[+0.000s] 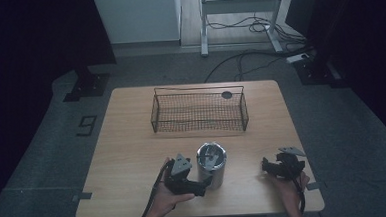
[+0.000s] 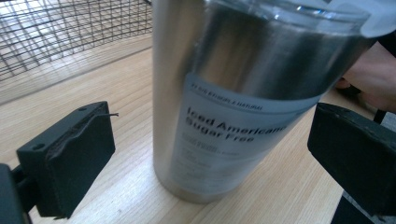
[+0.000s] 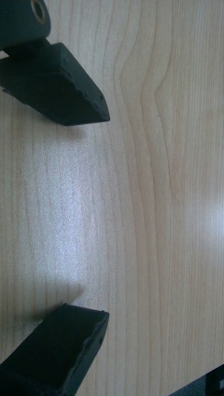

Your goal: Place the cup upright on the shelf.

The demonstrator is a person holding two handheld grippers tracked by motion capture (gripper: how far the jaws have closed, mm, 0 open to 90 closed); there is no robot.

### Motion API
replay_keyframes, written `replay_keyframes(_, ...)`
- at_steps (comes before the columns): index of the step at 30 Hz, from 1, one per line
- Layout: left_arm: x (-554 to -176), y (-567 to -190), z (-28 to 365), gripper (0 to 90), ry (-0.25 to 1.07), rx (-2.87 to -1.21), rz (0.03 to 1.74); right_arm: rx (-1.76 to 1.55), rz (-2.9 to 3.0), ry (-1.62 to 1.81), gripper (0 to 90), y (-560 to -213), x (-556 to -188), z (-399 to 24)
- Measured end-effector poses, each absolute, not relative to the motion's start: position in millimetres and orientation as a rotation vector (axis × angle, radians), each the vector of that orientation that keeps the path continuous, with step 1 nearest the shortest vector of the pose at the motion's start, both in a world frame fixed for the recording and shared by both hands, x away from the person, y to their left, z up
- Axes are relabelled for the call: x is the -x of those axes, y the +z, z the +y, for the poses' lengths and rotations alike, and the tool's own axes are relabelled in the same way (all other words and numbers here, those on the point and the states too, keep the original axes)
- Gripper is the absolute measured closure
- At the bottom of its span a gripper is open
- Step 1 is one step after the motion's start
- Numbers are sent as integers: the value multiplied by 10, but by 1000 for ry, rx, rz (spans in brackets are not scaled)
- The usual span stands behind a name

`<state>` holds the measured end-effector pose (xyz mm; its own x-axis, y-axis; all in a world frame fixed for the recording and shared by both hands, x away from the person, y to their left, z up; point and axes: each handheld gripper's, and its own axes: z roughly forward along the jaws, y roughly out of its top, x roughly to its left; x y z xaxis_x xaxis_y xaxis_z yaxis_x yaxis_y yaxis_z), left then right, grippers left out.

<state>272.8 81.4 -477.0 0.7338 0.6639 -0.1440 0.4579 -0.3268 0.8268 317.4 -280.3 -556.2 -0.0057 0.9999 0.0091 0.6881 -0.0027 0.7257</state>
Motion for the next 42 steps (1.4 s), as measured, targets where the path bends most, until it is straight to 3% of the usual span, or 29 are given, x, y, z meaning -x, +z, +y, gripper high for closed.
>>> replay_keyframes(25, -2887, -4756, 450, 2, 325, -1977, 807, -1744, 1748, 760, 56, -5560, -3173, -2809)
replay_keyframes(42, -2884, -4790, 455, 22, 351, -1959, 777, -1743, 1747, 760, 57, -5560, -3173, -2809)
